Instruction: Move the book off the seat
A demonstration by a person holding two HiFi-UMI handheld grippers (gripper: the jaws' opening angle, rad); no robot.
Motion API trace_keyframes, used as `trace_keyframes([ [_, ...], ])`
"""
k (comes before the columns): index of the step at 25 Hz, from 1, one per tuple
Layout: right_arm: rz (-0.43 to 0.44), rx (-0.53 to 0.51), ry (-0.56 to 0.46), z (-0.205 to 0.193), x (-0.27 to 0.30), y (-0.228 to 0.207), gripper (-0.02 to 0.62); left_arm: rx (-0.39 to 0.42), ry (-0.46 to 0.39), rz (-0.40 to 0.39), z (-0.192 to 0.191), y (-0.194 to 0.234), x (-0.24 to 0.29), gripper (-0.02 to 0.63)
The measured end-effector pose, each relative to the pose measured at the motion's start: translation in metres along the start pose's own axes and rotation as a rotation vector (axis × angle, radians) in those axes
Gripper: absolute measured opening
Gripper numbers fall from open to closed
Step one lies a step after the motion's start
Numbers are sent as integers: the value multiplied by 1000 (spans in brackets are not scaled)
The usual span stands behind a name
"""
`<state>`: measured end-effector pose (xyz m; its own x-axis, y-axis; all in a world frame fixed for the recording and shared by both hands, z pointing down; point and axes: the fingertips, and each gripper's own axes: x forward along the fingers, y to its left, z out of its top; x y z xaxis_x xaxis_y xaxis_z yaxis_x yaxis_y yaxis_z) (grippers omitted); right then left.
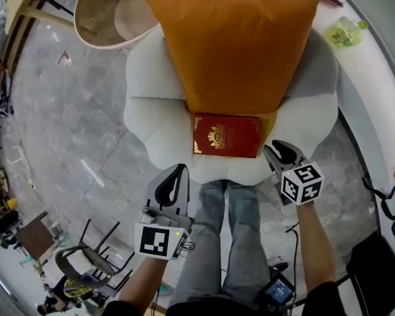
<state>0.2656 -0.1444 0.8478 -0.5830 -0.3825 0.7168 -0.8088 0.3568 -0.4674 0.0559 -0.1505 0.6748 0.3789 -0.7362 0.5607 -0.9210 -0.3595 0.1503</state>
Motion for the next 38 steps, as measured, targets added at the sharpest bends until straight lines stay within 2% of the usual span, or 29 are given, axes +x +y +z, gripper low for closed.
trace_keyframes([
  [3,-7,83,27,-37,28,-23,162,8,35,-17,-32,2,14,11],
  [6,-12,110,60,-66,53,-43,181,4,57,-38,-56,1,30,11],
  [14,-2,163,111,-126,123,-86,217,27,49,-44,-91,10,73,11],
  [18,29,227,107,-144,146,-100,268,26,67,-43,-120,20,90,11],
  [21,92,315,88,-149,160,-105,280,15,78,-42,-138,24,101,11],
  [26,205,379,96,-143,172,-106,298,8,85,-57,-146,29,118,11],
  [31,333,440,200,-148,185,-100,315,9,83,-59,-141,36,125,11],
  [36,424,475,279,-146,185,-96,316,8,76,-64,-138,41,128,11],
  [38,440,457,309,-144,184,-93,306,5,75,-64,-138,42,128,11],
])
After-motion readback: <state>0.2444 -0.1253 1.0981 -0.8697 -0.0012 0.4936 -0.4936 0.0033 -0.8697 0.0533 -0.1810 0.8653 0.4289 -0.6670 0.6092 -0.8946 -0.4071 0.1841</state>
